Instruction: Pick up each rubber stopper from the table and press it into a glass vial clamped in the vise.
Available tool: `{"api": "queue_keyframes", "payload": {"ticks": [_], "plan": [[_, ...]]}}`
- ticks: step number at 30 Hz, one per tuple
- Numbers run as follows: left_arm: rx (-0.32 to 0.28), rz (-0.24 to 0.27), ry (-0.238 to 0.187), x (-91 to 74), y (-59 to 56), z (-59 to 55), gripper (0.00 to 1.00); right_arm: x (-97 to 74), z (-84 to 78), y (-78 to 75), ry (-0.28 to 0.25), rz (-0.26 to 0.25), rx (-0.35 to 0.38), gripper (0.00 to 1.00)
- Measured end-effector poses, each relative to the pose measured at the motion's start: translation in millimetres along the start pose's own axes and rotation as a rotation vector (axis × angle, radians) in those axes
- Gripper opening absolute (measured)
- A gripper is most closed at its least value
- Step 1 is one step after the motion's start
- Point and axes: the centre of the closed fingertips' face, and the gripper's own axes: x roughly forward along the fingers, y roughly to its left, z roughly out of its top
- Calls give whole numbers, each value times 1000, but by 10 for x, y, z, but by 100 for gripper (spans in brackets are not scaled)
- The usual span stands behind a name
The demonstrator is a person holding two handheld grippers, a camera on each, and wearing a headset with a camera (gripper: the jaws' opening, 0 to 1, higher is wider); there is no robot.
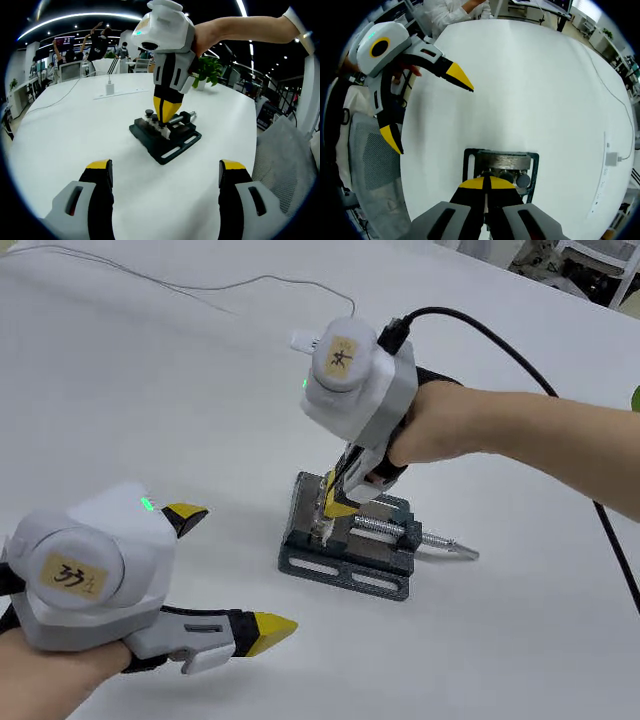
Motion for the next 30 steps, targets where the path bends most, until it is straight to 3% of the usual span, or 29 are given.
{"api": "queue_keyframes", "payload": {"ticks": [2, 4, 11, 13, 21, 25, 30], "plan": [[0, 0, -1, -1, 5, 14, 86, 2, -35, -70, 13, 0, 0, 0], [6, 0, -4, -8, 4, 38, 86, 10, -44, -83, 31, -12, -28, 0], [21, 0, -9, -48, -22, 112, 86, 12, -55, -89, 48, -34, -24, 0], [27, -1, -13, -77, -36, 147, 86, 11, -63, -100, 28, -39, 12, 0], [53, 4, -14, -146, -39, 209, 86, -4, -75, -87, -30, -60, -9, 0], [61, 9, -12, -173, -24, 216, 86, 3, -63, -73, -53, -83, -55, 0], [72, 8, -8, -184, -30, 205, 86, 3, -57, -72, -88, -101, -26, 0]]}}
